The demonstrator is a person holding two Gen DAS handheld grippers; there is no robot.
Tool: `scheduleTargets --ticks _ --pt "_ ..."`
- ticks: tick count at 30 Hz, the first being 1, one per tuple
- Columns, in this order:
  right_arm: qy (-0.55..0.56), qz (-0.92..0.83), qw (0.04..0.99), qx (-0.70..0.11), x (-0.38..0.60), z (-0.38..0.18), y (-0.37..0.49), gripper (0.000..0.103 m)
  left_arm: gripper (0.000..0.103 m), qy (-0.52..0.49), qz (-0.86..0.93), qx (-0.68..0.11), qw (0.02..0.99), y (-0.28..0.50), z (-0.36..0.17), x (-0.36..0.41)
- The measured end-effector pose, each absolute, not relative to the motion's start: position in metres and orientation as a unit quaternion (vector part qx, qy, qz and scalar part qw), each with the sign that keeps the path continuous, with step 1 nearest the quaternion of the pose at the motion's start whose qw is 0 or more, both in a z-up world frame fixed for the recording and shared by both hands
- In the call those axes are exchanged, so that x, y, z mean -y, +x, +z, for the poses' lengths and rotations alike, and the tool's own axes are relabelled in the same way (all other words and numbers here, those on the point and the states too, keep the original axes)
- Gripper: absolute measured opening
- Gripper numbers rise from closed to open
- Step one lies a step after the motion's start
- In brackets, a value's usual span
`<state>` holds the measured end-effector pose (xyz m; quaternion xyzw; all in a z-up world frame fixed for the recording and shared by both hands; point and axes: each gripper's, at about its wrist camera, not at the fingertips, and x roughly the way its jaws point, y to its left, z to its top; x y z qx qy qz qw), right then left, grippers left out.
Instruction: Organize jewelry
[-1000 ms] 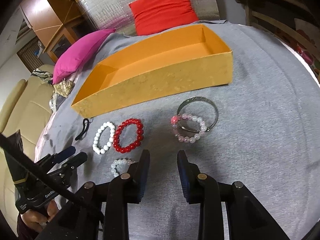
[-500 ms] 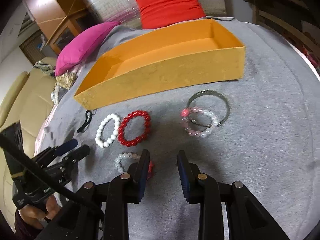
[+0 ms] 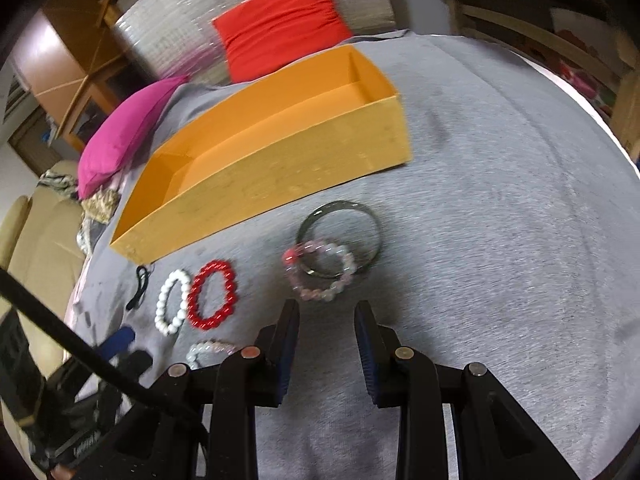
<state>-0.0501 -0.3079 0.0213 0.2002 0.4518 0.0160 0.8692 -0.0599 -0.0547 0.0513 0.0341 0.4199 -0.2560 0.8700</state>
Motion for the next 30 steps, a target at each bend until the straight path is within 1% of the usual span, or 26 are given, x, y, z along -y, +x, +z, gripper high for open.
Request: scheduleTargets --ticks 4,6,11,19,21,22,23,24,26,30 --pt "0.226 0.008 0.865 -0.448 0.318 0.018 -0.044 0.031 0.054 0.036 -0.279 -0.423 0.861 -0.063 0.048 0.066" --pt "0.235 0.006 0.863 -0.447 0.321 0.016 -0.040 0.031 0.049 0.035 -0.289 -0.428 0.856 -0.063 0.045 0.071" --pt "0.251 0.001 0.857 -0.451 0.323 0.010 -0.031 0.031 0.041 0.032 -0.309 -0.440 0.843 -0.062 0.040 0.083" --pt "0.258 -0.007 0.855 -0.450 0.322 0.005 -0.023 0.031 0.041 0.031 -0.330 -0.453 0.827 -0.060 0.030 0.097" --pt "0.252 -0.006 0.856 -0.451 0.320 0.005 -0.022 0.030 0.040 0.039 -0.328 -0.457 0.826 -0.059 0.026 0.100" --pt "0.248 -0.005 0.857 -0.451 0.320 0.005 -0.022 0.027 0.039 0.041 -0.327 -0.458 0.826 -0.059 0.025 0.100" --pt "0.243 -0.005 0.858 -0.453 0.318 0.005 -0.021 0.021 0.039 0.042 -0.325 -0.459 0.826 -0.058 0.024 0.103" --pt "0.237 -0.006 0.859 -0.455 0.316 0.005 -0.021 0.020 0.038 0.042 -0.324 -0.459 0.826 -0.057 0.023 0.103" --pt "0.228 -0.008 0.860 -0.456 0.314 0.005 -0.021 0.013 0.038 0.042 -0.324 -0.458 0.827 -0.056 0.023 0.103" --pt "0.219 -0.006 0.864 -0.453 0.310 0.007 -0.022 0.012 0.038 0.049 -0.316 -0.454 0.832 -0.055 0.024 0.101"
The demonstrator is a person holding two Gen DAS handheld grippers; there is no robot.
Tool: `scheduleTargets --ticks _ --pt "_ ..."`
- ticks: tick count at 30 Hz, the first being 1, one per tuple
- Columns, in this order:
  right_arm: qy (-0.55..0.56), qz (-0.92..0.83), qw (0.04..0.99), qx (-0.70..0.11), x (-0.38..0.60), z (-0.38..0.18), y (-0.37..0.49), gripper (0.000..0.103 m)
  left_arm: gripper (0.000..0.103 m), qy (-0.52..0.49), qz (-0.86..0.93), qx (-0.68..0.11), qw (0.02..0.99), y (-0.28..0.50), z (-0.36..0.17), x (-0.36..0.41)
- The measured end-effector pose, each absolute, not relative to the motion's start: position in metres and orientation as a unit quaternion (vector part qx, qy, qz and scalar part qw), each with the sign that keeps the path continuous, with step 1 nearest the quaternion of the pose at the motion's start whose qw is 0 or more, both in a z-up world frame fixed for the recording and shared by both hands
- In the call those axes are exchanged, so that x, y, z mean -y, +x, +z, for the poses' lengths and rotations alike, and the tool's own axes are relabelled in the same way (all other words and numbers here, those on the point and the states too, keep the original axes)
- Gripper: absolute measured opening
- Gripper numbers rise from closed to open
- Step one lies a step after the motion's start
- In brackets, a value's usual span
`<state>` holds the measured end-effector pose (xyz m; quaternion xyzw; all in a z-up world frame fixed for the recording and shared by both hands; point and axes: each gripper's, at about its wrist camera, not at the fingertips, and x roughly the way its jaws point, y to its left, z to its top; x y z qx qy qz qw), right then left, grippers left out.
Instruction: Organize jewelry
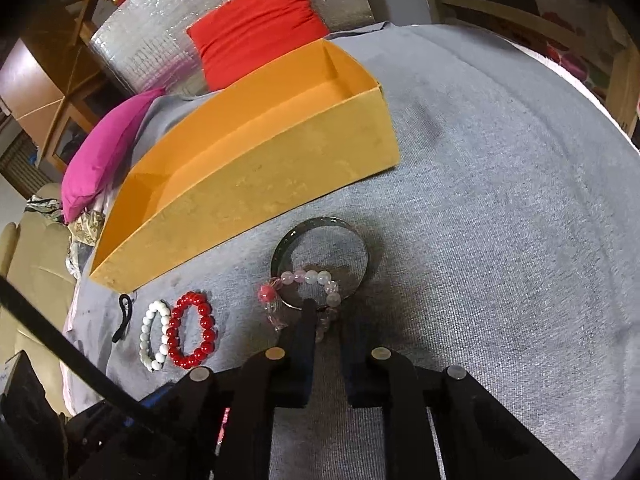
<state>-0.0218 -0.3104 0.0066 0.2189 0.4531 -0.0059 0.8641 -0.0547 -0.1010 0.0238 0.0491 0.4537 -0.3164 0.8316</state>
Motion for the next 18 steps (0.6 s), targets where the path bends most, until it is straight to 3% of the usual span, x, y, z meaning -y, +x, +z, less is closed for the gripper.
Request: scheduleTargets --ticks 8,15,18 --pt "0.214 -0.004 0.870 -0.445 0.312 0.011 -0.031 0.008 0.037 0.078 -0.300 -0.442 0.842 -0.056 0.024 0.103" --pt "0.225 -0.002 0.866 -0.446 0.321 0.011 -0.036 0.008 0.013 0.080 -0.294 -0.441 0.844 -0.055 0.023 0.099" --pt "0.238 0.002 0.862 -0.448 0.327 0.010 -0.037 0.008 0.009 0.084 -0.294 -0.433 0.848 -0.058 0.026 0.098"
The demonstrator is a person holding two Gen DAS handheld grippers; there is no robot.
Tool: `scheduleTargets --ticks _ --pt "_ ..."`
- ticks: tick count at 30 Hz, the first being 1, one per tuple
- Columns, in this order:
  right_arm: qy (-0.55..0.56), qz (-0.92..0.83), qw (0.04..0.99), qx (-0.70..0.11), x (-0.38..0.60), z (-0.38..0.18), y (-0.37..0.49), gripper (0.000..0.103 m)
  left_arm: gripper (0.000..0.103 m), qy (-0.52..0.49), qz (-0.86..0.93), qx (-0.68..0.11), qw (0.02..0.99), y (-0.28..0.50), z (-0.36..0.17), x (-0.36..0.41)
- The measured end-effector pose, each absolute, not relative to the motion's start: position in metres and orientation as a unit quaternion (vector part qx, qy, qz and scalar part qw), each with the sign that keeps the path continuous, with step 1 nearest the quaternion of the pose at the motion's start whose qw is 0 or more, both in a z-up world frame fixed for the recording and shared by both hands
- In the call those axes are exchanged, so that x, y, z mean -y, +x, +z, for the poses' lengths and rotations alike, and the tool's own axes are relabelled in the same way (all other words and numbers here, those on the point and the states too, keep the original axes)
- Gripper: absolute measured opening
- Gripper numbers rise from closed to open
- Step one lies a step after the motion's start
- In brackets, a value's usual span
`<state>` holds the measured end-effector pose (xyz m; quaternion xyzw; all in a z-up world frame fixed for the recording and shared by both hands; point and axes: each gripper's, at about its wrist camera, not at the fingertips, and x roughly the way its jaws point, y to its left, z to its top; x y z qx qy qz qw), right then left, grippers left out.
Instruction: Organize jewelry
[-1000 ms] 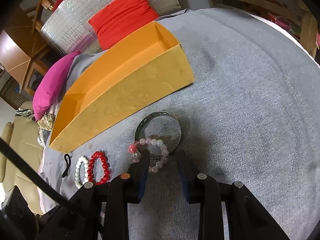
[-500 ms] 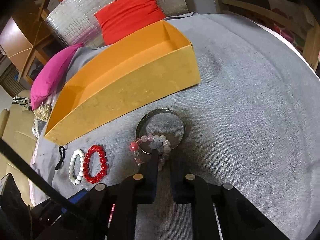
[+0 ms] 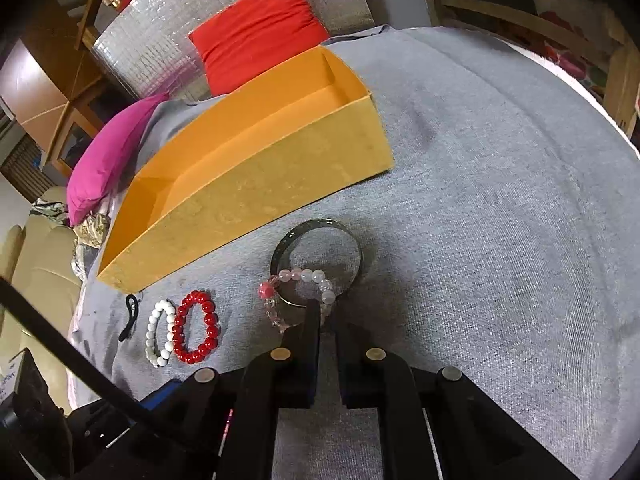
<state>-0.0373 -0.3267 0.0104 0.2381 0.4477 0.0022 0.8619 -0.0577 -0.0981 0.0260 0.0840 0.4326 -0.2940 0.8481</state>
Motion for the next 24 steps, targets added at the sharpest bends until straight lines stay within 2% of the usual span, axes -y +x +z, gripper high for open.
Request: scheduleTargets --ticks 9,15,17,24 --pt "0.282 0.018 0.853 -0.438 0.343 0.015 -0.041 0.012 0.007 0.060 -0.268 -0.422 0.864 -0.049 0.037 0.066" --pt "0.263 0.080 0.858 -0.434 0.307 0.025 -0.035 0.014 0.007 0.027 -0.215 -0.439 0.872 -0.030 0.037 0.029" --pt "0.250 0.100 0.857 -0.439 0.289 0.025 -0.030 0.021 0.007 0.012 -0.211 -0.446 0.870 -0.025 0.036 0.023" --pt "0.212 0.093 0.853 -0.468 0.252 0.011 -0.013 0.023 0.011 0.014 -0.197 -0.459 0.866 -0.018 0.032 0.012"
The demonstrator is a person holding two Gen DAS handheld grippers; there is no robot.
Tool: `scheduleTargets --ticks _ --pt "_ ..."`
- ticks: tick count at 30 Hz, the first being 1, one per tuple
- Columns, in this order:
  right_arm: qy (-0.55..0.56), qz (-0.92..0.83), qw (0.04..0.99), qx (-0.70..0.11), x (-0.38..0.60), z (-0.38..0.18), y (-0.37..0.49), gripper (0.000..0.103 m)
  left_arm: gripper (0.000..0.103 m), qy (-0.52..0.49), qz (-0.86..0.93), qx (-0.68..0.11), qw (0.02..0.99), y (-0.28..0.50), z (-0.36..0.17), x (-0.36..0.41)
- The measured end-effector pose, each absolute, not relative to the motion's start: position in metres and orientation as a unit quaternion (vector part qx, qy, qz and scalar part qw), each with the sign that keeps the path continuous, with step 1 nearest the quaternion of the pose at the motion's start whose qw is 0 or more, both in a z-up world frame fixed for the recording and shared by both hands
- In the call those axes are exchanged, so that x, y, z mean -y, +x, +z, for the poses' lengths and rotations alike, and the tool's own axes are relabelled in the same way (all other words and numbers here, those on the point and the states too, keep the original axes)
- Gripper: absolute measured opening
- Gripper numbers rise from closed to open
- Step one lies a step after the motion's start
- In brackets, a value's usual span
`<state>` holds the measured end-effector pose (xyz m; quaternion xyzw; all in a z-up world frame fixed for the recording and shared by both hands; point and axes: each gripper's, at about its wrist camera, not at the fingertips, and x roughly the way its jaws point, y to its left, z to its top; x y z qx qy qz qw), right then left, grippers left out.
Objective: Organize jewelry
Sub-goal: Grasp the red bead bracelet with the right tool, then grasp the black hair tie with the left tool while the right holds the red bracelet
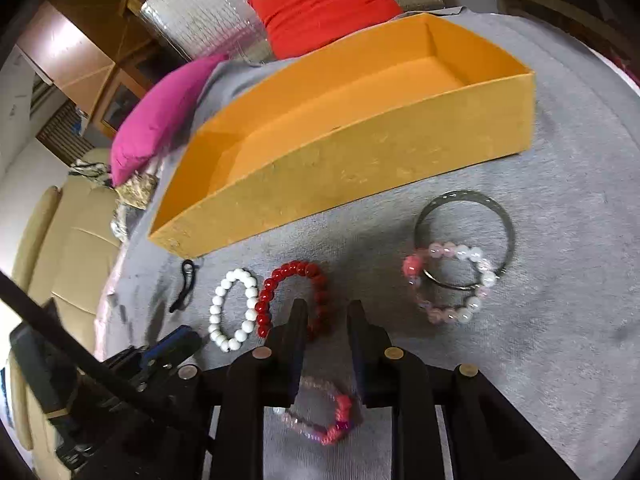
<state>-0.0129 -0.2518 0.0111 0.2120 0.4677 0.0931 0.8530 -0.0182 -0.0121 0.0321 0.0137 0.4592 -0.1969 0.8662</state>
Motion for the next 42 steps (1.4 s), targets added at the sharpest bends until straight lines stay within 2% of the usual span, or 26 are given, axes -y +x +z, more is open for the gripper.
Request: scheduleTargets --ticks 1,3,7,9,10,11,16,19,24,28,31,33,37,39,42 --pt "0.206 0.088 0.854 -0.469 0.249 0.010 -0.011 0.023 0.013 0.011 -0.190 -0.458 0.868 -0.017 0.033 0.007" --pt "0.192 0.079 0.857 -0.472 0.243 0.008 -0.007 0.028 0.025 -0.005 -0.178 -0.456 0.872 -0.014 0.036 -0.007" --pt "0.161 0.066 0.870 -0.461 0.230 0.007 -0.002 0.030 0.026 -0.032 -0.151 -0.458 0.875 -0.007 0.038 -0.036" --pt "0.137 0.063 0.875 -0.459 0.221 0.007 0.000 0.028 0.026 -0.041 -0.136 -0.457 0.878 -0.004 0.040 -0.050" --pt "0.121 0.060 0.880 -0.456 0.217 0.007 -0.001 0.016 0.026 -0.046 -0.127 -0.458 0.879 -0.003 0.040 -0.056" --pt "0.110 0.060 0.881 -0.456 0.214 0.007 -0.001 0.010 0.026 -0.050 -0.118 -0.459 0.879 -0.002 0.040 -0.061" --pt "0.082 0.049 0.892 -0.443 0.210 0.011 -0.005 0.010 0.027 -0.053 -0.094 -0.460 0.881 0.003 0.038 -0.073" --pt "0.086 0.040 0.896 -0.433 0.217 0.016 -0.009 0.010 0.034 -0.043 -0.100 -0.462 0.880 0.004 0.037 -0.065" --pt "0.097 0.034 0.897 -0.431 0.227 0.019 -0.013 0.010 0.062 -0.029 -0.122 -0.457 0.880 0.003 0.038 -0.047" --pt "0.115 0.034 0.896 -0.429 0.233 0.020 -0.013 0.010 0.062 -0.007 -0.127 -0.461 0.878 0.007 0.034 -0.032" --pt "0.121 0.035 0.896 -0.426 0.236 0.021 -0.014 0.010 0.061 -0.005 -0.127 -0.464 0.876 0.014 0.029 -0.030" --pt "0.123 0.036 0.895 -0.426 0.237 0.021 -0.014 0.010 0.040 -0.008 -0.126 -0.467 0.875 0.018 0.025 -0.030" --pt "0.128 0.038 0.894 -0.427 0.239 0.021 -0.016 0.010 0.027 -0.013 -0.120 -0.470 0.875 0.025 0.021 -0.033" --pt "0.129 0.038 0.894 -0.427 0.239 0.021 -0.016 0.010 0.015 -0.014 -0.123 -0.470 0.874 0.025 0.021 -0.033" --pt "0.132 0.038 0.895 -0.425 0.240 0.022 -0.018 0.010 0.010 -0.008 -0.127 -0.469 0.874 0.024 0.021 -0.031"
